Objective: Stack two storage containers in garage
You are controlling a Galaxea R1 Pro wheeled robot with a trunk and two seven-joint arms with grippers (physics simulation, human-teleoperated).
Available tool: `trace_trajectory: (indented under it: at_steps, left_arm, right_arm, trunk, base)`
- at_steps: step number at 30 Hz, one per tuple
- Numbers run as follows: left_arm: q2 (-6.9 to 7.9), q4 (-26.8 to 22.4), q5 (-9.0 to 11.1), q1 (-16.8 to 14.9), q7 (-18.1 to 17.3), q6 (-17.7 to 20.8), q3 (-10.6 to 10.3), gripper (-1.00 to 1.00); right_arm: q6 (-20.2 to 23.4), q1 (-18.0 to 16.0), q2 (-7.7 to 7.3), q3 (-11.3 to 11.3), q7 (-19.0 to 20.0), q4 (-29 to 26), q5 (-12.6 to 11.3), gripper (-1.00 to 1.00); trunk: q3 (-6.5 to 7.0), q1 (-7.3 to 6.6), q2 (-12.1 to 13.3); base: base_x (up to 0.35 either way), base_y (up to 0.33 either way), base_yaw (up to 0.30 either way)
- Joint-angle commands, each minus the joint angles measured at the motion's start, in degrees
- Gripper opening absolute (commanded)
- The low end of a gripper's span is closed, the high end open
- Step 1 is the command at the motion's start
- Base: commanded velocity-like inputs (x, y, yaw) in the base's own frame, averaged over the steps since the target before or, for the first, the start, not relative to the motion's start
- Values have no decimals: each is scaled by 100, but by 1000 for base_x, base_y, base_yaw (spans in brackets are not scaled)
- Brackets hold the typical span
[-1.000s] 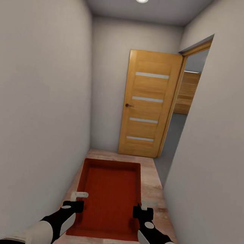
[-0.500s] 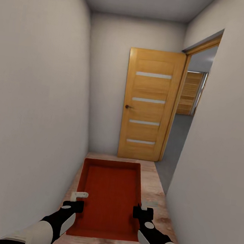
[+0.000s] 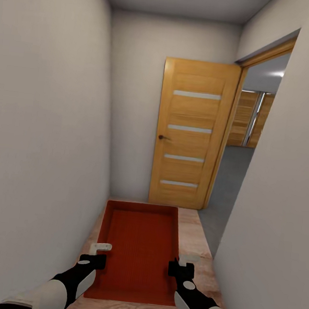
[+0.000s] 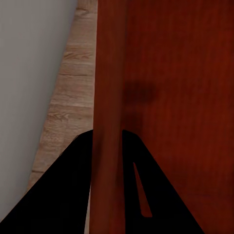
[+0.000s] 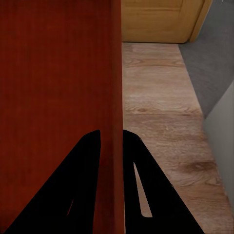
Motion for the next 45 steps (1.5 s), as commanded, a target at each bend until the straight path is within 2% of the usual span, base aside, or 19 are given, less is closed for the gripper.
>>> trace_trajectory:
  at_steps: [1,45]
  left_arm:
    - [113,10,64,-2,48,4,81,-100]
    - [113,4,64,-1,46,4,81,-100]
  right_arm:
    - [-211,-10,-1,-38,0,-26,91,-100]
    - [-215,-9,-1,-38,0,-26,95,-100]
  trunk:
    - [-10,5,-9]
    - [-10,5,-9]
  base:
    - [325,0,0]
    - [325,0,0]
